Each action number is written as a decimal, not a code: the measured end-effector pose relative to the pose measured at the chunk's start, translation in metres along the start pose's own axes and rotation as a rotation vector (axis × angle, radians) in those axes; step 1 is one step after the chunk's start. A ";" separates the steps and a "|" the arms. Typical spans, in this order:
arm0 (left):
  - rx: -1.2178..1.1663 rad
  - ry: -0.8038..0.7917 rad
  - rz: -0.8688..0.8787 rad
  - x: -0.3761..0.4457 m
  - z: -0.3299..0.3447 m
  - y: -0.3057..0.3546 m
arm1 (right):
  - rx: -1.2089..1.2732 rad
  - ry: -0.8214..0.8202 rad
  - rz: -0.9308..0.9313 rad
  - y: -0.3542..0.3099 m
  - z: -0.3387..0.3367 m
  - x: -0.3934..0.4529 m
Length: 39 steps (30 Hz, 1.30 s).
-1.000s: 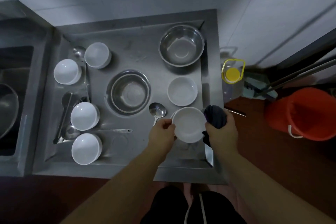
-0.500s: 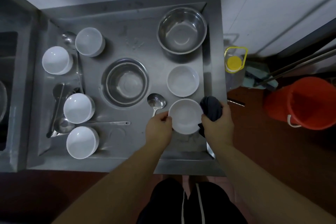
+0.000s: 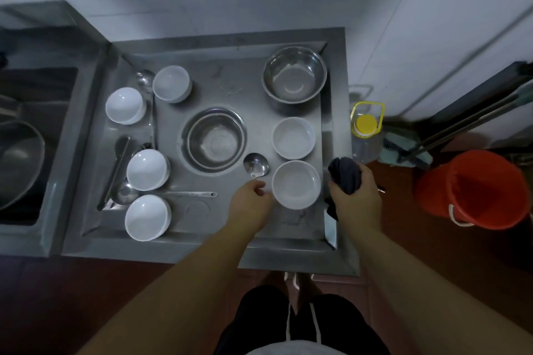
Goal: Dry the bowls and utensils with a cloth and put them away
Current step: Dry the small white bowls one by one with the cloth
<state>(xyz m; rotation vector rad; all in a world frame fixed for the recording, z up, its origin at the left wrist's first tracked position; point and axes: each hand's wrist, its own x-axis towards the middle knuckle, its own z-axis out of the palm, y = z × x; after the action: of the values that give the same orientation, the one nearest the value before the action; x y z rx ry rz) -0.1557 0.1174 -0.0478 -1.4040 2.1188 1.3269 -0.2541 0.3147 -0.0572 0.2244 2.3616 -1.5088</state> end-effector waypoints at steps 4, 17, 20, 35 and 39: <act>0.171 0.041 0.118 -0.022 -0.026 -0.007 | -0.032 -0.128 -0.093 -0.018 0.005 -0.019; 0.622 0.081 0.226 -0.028 -0.141 -0.077 | -0.297 -0.521 -0.334 -0.061 0.106 -0.091; 0.634 0.063 0.226 -0.010 -0.171 -0.105 | -0.376 -0.555 -0.366 -0.066 0.146 -0.108; 0.592 -0.154 0.194 0.095 -0.289 -0.241 | -0.338 -0.343 -0.140 -0.065 0.314 -0.183; 0.565 -0.178 0.134 0.111 -0.285 -0.244 | -0.308 -0.332 -0.106 -0.065 0.331 -0.190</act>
<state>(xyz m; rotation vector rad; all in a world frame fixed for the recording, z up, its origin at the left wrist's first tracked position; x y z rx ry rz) 0.0635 -0.2028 -0.0966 -0.8931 2.2471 0.7581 -0.0337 -0.0039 -0.0622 -0.2125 2.3168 -1.0996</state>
